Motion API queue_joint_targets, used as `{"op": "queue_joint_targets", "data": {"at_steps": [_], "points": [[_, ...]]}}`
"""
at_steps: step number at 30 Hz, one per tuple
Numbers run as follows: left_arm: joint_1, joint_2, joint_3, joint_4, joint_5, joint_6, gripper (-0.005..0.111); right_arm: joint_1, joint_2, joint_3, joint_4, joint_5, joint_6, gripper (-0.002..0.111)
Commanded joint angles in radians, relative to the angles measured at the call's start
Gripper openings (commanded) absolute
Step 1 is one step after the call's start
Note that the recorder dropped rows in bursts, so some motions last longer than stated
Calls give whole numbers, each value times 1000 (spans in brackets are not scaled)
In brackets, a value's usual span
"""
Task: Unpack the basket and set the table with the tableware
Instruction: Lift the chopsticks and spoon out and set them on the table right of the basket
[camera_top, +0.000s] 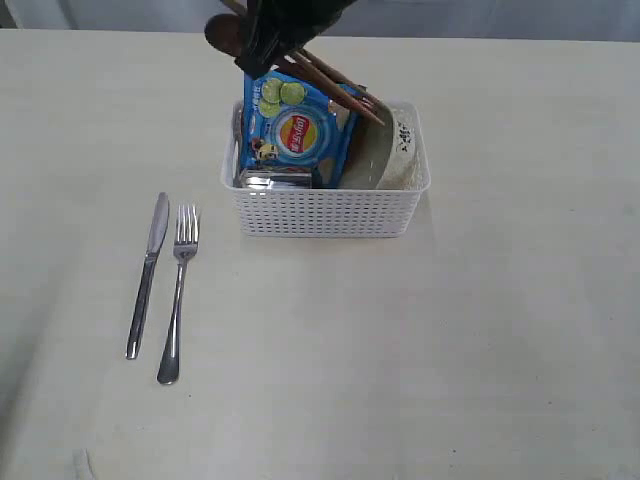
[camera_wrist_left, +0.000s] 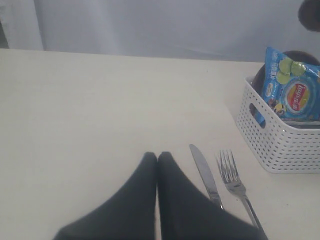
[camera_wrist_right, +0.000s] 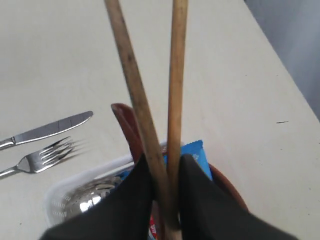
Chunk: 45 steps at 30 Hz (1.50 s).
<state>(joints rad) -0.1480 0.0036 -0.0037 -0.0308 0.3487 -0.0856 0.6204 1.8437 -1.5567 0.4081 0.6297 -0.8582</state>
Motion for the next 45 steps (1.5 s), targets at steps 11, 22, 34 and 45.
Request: {"op": "queue_joint_targets", "data": {"at_steps": [11,22,34,45], "points": [[-5,-4,4,1,-2,3,0,-202,-152,0,-392,243,591,0],[-5,-4,4,1,-2,3,0,-607,-152,151,-297,298,744,0],[-5,-4,4,1,-2,3,0,-709,17,411,-200,154,739,0],[-5,-4,4,1,-2,3,0,-709,154,411,-211,79,769,0]]}}
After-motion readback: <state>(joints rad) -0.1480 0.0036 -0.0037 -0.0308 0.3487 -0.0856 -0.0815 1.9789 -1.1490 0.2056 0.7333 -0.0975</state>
